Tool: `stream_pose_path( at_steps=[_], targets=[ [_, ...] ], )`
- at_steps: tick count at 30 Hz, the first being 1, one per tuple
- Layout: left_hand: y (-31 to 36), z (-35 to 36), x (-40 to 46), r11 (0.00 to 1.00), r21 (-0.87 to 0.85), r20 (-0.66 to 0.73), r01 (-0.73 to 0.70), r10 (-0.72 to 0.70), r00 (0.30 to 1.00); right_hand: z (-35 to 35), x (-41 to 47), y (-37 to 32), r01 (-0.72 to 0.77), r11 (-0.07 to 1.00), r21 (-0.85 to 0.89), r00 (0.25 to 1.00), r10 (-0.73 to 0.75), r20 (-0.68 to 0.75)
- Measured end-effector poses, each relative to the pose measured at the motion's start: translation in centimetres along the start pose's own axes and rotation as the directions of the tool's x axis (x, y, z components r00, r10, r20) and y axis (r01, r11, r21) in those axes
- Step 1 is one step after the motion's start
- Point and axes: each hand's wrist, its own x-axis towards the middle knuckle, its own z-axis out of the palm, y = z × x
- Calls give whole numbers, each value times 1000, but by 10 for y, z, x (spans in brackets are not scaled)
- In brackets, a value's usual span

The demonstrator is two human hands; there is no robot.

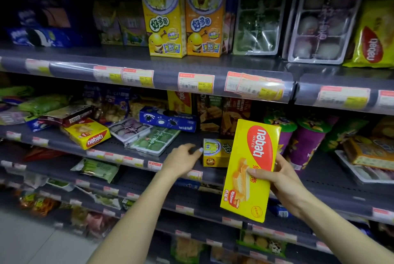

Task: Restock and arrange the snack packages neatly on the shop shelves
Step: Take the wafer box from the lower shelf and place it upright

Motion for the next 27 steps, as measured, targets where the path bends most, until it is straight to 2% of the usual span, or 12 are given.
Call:
stream_pose_path(
  at_steps=[3,5,8,12,15,20,27],
  targets=[
    [-17,-16,10,955,287,-163,-71,122,979,9,12,-4,4,1000,-7,1000,-3,23],
    [-29,-27,23,854,504,-135,-127,223,965,19,21,-1,-7,1000,2,1000,7,2],
    [-51,-41,46,729,662,-17,-174,246,969,37,33,3,-12,1000,11,1000,12,-25],
    [-73,-52,80,626,733,124,-267,264,957,65,57,8,24,999,36,992,-20,-129],
    [-80,-57,96,612,718,219,-332,254,942,90,73,13,48,995,85,979,-30,-203],
    [-89,-57,101,592,729,231,-343,259,938,115,85,17,60,990,129,968,-27,-250],
    [-103,-76,99,531,751,257,-393,314,914,121,99,10,29,996,82,961,-5,-278]
  ],
)
